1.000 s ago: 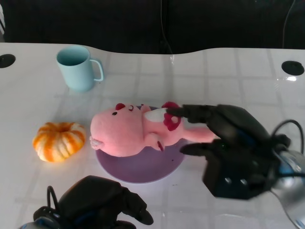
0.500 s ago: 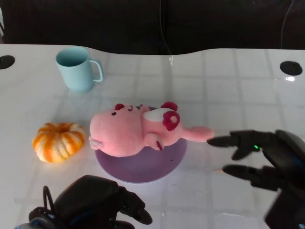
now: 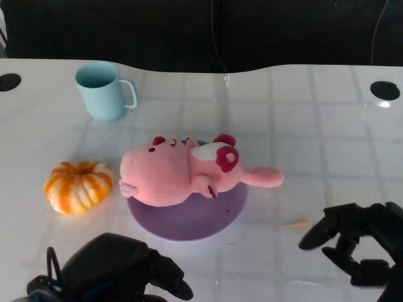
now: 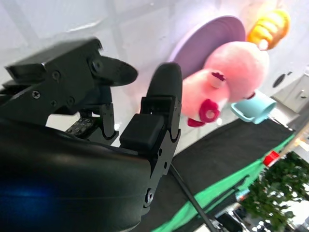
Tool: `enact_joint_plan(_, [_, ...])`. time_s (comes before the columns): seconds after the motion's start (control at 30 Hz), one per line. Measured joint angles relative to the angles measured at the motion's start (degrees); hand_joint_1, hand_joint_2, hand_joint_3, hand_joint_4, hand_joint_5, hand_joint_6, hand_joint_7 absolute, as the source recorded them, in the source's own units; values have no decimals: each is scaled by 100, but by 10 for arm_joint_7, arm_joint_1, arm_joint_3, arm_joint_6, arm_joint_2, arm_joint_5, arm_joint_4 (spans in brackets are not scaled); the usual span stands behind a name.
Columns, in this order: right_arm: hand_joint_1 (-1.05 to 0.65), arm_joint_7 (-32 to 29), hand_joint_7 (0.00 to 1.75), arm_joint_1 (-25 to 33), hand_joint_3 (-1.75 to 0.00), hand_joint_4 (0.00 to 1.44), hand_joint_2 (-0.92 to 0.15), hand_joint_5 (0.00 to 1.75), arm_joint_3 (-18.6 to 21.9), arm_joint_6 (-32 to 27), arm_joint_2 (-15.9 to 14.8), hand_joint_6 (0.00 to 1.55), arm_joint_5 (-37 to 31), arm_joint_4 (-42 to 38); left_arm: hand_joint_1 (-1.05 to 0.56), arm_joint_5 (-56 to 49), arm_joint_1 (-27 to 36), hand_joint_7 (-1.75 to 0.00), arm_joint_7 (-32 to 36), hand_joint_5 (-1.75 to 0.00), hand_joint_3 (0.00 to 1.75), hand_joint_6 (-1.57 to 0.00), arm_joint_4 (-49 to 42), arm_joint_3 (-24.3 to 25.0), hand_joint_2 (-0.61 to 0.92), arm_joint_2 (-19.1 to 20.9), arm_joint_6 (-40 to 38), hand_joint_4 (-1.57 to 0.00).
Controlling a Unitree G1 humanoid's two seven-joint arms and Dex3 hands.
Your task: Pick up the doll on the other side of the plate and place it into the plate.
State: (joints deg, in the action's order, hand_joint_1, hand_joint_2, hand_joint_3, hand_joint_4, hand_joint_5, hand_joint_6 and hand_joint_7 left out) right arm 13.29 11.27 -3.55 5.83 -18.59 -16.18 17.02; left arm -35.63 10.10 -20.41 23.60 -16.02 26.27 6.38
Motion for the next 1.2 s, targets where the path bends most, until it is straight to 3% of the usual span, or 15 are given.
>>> enact_joint_plan(0.13, [10, 1, 131, -4, -134, 83, -35, 173, 1, 4, -1, 84, 0, -4, -21, 3, 1, 0, -3, -122, 20, -111, 4, 0, 92, 0, 0, -80])
enact_joint_plan(0.37, [9, 7, 144, -12, -134, 82, -36, 175, 3, -8, -3, 78, 3, -7, -21, 3, 0, 0, -4, -122, 20, -111, 8, 0, 92, 0, -7, -79])
enact_joint_plan(0.77, [8, 22, 141, -23, -121, 76, -44, 175, 1, -44, -4, 73, 1, -6, -22, 4, -6, -1, -3, -126, 20, -112, -7, 2, 92, 0, 7, -80])
enact_joint_plan(1.2, [5, 29, 135, -27, -121, 78, -43, 173, 0, -44, -11, 76, 2, -10, -23, 3, -14, 0, -3, -126, 22, -111, -20, 2, 92, -2, 12, -76])
